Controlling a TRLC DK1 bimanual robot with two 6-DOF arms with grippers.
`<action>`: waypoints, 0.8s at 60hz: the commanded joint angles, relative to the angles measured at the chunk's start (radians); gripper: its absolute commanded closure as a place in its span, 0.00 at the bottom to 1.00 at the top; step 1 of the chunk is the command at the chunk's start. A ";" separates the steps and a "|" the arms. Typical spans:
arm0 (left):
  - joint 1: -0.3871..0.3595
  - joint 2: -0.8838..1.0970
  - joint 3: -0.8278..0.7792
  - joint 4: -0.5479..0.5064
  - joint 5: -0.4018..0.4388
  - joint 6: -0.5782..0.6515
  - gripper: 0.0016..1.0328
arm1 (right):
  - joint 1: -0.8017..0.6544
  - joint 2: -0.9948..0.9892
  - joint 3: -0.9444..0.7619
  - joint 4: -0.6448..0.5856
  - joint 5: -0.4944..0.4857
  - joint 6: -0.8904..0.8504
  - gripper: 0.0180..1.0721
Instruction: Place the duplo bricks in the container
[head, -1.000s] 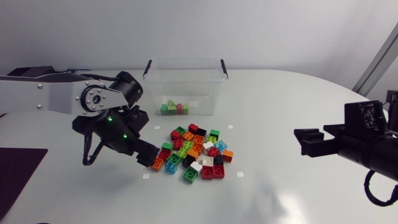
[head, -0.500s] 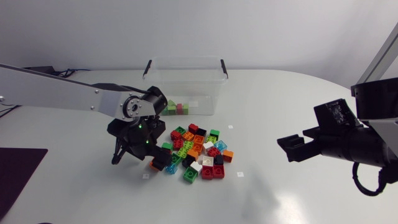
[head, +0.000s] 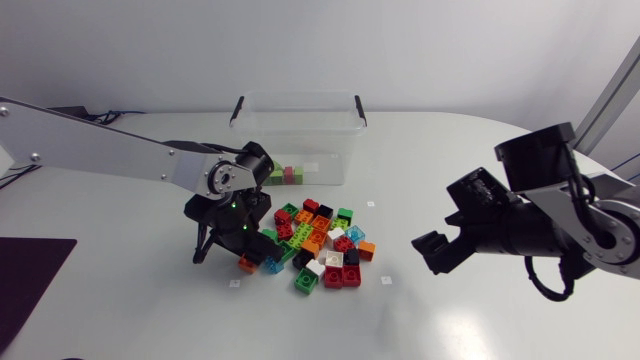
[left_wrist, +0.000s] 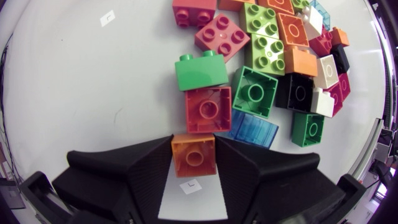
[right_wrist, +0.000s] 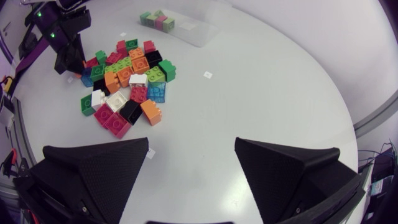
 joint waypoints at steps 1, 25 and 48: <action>0.013 0.029 0.000 -0.027 -0.008 -0.029 0.74 | 0.021 0.090 0.048 -0.015 0.000 -0.060 0.05; 0.035 -0.143 -0.012 -0.131 -0.006 0.105 0.76 | 0.119 0.409 0.149 0.039 -0.062 -0.198 0.05; 0.116 -0.293 0.140 -0.171 0.110 0.169 0.76 | 0.113 0.612 0.237 0.105 -0.103 -0.270 0.17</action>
